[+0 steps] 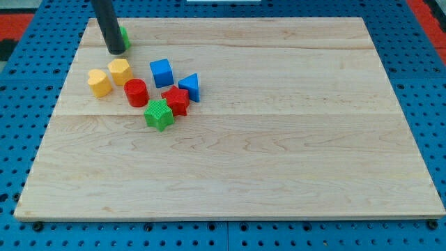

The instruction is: Place the red circle at the top center of the board

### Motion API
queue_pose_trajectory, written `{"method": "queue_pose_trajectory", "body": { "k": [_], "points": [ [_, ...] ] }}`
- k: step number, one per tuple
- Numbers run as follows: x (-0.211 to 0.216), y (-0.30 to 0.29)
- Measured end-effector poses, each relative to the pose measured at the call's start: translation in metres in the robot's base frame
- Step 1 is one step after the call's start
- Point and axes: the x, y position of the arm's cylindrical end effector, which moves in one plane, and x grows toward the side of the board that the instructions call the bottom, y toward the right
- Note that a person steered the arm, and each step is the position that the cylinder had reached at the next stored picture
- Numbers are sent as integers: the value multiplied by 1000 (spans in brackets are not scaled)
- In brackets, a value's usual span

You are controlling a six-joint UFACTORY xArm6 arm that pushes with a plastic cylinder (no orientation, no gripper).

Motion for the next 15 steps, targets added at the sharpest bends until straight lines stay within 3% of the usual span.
{"method": "queue_pose_trajectory", "body": {
  "k": [3,5,8,10,11,13,15],
  "points": [
    [1,13],
    [48,51],
    [48,52],
    [126,102],
    [168,101],
    [157,59],
    [73,64]
  ]
}}
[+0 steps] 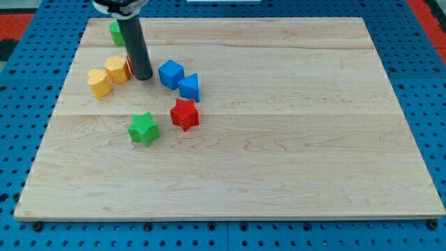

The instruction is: Place the red circle at the top center of the board

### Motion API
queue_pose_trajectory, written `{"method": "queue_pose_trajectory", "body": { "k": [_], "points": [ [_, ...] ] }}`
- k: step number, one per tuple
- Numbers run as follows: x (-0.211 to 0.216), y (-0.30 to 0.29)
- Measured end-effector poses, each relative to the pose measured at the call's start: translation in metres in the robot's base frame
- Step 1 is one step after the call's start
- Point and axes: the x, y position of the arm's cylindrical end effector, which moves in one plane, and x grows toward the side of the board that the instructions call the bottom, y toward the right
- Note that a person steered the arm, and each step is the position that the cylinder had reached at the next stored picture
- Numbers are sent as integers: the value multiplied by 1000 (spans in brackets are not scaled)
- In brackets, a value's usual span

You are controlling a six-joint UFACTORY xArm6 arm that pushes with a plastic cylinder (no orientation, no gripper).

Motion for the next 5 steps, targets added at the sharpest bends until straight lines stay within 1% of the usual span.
{"method": "queue_pose_trajectory", "body": {
  "k": [1,2,3,4,5],
  "points": [
    [-5,-28],
    [-23,-32],
    [-15,-47],
    [-22,-58],
    [-45,-38]
  ]
}}
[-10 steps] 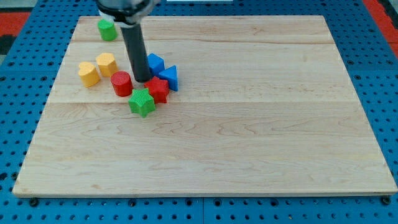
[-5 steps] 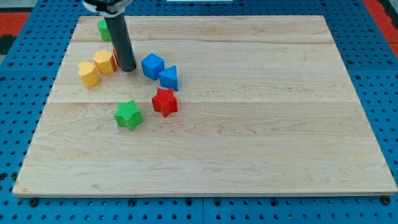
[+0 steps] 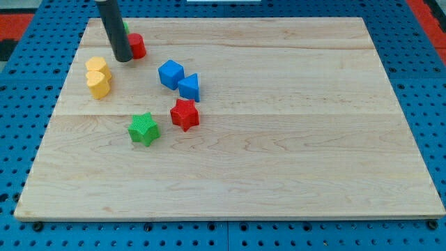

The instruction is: Place the red circle at the top center of the board

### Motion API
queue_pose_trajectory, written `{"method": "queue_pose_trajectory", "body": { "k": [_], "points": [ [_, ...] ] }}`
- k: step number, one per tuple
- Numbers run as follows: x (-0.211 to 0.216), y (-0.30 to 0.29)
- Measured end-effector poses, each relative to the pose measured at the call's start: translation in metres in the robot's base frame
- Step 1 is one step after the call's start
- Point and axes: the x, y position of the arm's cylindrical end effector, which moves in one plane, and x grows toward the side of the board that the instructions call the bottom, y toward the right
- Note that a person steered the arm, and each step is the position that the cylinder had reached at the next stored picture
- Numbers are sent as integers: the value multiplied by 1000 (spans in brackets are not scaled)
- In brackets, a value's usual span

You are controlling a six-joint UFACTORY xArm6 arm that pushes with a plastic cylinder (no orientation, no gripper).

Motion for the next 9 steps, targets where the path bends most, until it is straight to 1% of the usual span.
{"method": "queue_pose_trajectory", "body": {
  "k": [1,2,3,4,5,6,7,8,9],
  "points": [
    [0,-20],
    [-17,-43],
    [-35,8],
    [-26,74],
    [-15,79],
    [-15,101],
    [-15,104],
    [-15,104],
    [-18,85]
  ]
}}
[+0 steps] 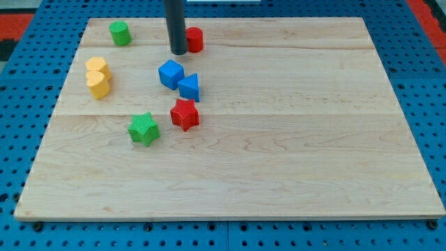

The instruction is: Place the red circle at the top center of the board

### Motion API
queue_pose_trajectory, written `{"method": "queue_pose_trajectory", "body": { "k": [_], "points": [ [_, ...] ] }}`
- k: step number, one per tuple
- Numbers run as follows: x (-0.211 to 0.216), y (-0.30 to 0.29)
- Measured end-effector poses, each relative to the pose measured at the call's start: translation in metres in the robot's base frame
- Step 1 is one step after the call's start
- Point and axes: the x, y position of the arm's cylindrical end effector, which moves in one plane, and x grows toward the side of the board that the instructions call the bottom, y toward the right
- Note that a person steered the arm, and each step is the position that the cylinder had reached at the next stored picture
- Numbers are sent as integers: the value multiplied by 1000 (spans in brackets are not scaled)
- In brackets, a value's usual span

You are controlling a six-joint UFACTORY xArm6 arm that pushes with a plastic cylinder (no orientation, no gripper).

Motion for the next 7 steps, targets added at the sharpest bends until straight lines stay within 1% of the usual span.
{"method": "queue_pose_trajectory", "body": {
  "k": [1,2,3,5,6,7],
  "points": [
    [-19,24],
    [-27,47],
    [-27,57],
    [-24,56],
    [-9,57],
    [17,9]
  ]
}}
